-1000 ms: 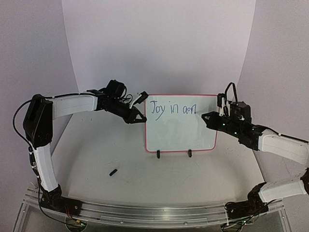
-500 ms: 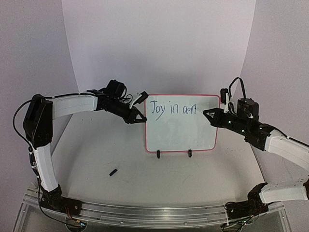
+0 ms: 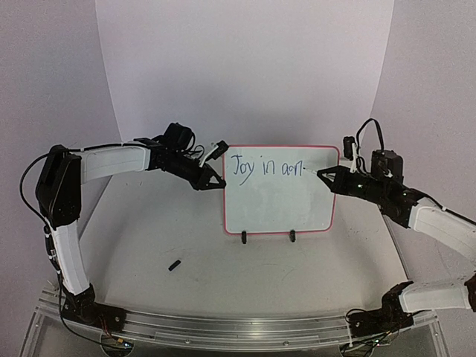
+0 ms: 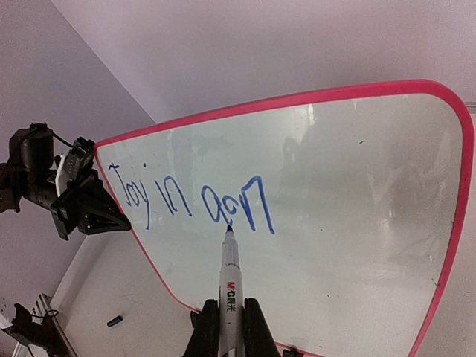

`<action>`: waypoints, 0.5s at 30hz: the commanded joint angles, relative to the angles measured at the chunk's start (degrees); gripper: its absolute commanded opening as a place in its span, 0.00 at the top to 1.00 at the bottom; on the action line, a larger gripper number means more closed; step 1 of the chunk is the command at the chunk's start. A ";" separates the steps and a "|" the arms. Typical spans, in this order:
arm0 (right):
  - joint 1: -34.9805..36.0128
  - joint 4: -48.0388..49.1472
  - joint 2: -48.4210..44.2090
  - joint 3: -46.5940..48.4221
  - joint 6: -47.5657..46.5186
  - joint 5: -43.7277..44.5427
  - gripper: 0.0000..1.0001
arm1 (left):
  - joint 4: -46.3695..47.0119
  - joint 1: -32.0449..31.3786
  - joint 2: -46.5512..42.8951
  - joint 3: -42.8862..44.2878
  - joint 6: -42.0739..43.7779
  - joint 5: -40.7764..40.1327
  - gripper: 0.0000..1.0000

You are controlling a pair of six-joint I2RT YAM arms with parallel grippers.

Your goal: Write a sentence on the whiteboard

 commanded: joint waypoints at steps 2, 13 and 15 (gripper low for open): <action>-2.65 0.59 0.29 1.85 -1.07 -5.71 1.00 | -6.06 -1.25 1.02 -0.61 4.39 -4.00 1.00; -4.19 2.08 1.80 1.87 -0.95 -8.40 1.00 | -6.17 -1.33 1.06 -0.52 4.45 -4.13 1.00; -4.22 2.44 1.94 1.79 -1.03 -8.08 1.00 | -6.13 -1.33 1.07 -0.52 4.45 -4.20 1.00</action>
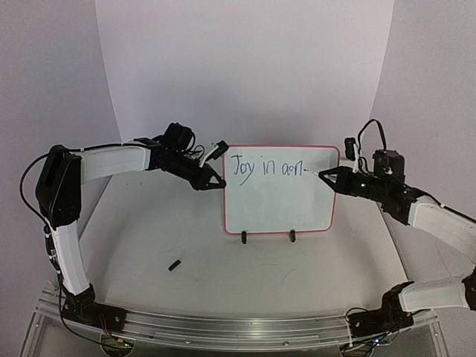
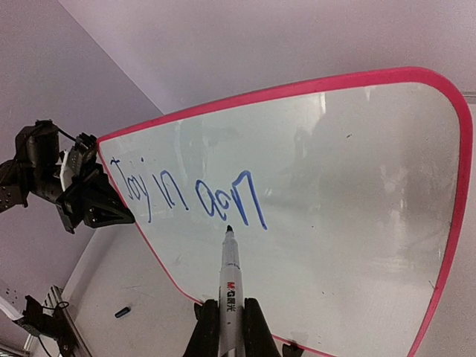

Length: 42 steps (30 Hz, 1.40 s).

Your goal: Write a sentence on the whiteboard

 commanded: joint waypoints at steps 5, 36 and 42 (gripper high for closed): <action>-0.17 4.08 0.58 0.77 0.04 -0.37 1.00 | -6.27 -1.29 1.22 -0.52 4.32 -4.29 1.00; -0.15 7.53 4.77 1.68 1.98 7.12 1.00 | -6.63 -1.73 1.36 -0.34 4.64 -4.63 1.00; -0.15 5.51 3.05 0.05 1.95 8.56 1.00 | -6.66 -1.83 1.43 -0.33 4.62 -4.63 1.00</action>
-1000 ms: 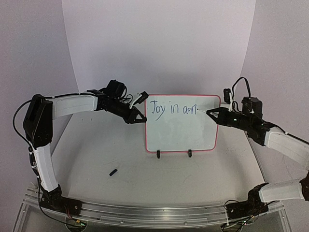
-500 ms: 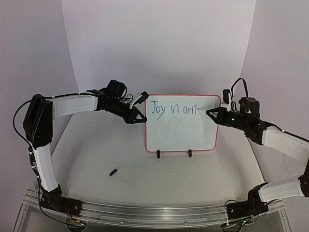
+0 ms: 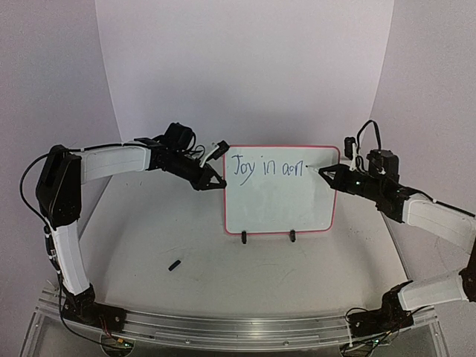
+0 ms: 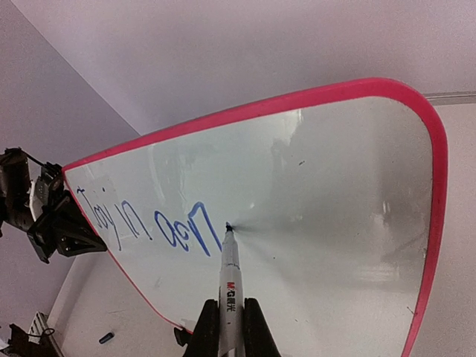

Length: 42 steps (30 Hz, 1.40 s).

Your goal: Write a sentence on the whiteboard

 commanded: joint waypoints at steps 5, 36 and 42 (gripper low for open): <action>-0.15 -0.78 -1.74 -2.25 0.55 1.97 1.00 | -6.45 -1.57 1.31 -0.47 3.98 -4.18 1.00; -0.07 -0.62 -0.50 4.39 -0.38 2.05 1.00 | -6.54 -1.73 1.20 -0.39 4.00 -4.22 1.00; -0.05 -0.42 0.55 4.38 -0.60 3.68 1.00 | -6.48 -1.74 1.20 -0.39 4.06 -4.20 1.00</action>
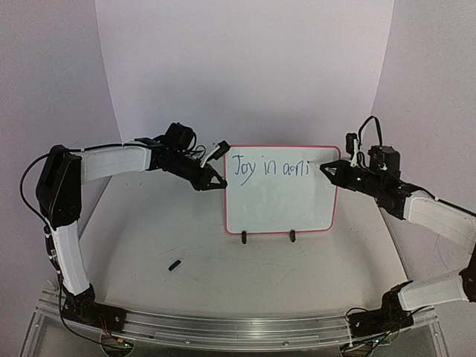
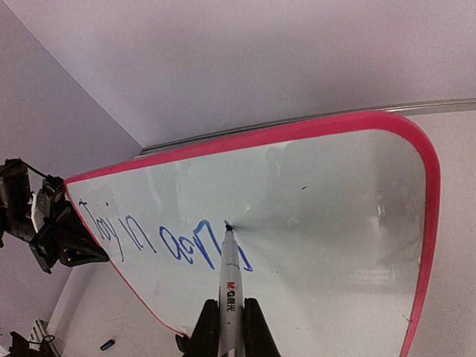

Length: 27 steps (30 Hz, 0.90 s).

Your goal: Write a sentence on the whiteboard

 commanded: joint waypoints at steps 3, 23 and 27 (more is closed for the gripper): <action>-0.10 2.00 0.18 2.10 -0.73 1.72 1.00 | -6.63 -1.47 1.34 -0.41 3.83 -4.16 1.00; 3.51 2.81 4.19 7.97 -2.40 -3.08 1.00 | -6.73 -1.47 1.50 -0.25 3.87 -4.06 1.00; 3.61 3.30 4.75 7.95 -2.18 -0.78 1.00 | -6.73 -1.47 1.51 -0.24 3.90 -4.09 1.00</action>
